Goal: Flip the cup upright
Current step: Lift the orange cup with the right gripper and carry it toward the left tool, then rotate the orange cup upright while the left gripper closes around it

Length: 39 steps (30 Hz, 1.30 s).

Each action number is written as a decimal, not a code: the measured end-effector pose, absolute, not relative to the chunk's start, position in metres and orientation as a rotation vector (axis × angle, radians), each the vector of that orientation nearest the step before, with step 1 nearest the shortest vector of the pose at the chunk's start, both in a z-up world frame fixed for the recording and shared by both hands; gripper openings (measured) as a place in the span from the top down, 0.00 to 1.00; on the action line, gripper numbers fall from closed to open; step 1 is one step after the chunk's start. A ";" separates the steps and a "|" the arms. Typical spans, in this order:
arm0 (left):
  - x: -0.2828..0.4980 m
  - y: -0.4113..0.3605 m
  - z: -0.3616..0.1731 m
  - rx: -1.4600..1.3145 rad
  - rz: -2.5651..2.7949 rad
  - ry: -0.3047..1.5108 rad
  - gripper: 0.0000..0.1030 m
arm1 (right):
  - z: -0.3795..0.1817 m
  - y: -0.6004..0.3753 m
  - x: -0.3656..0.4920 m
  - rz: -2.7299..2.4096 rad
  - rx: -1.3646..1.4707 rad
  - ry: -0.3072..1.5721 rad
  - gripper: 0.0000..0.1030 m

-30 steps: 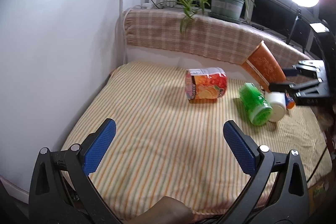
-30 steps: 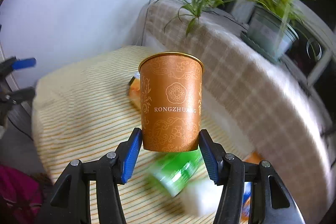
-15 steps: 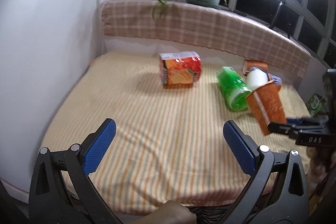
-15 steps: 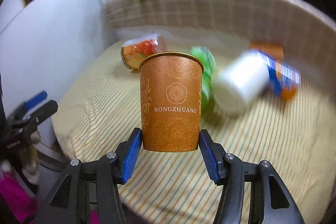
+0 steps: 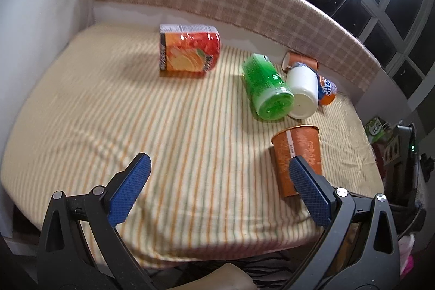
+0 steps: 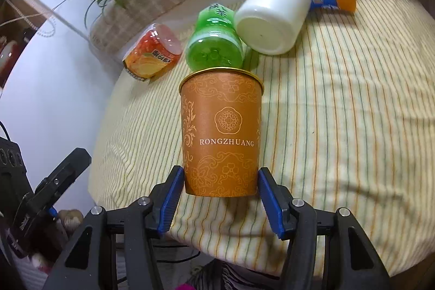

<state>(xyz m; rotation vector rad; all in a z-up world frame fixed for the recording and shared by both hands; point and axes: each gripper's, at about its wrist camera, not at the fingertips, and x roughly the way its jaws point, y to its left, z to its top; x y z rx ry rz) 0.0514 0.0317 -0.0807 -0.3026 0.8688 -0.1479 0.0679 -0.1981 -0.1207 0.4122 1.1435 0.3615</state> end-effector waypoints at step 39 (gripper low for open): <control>0.142 -0.042 -0.128 -0.578 -0.450 1.208 0.11 | -0.119 -0.295 0.019 0.237 0.514 1.047 0.22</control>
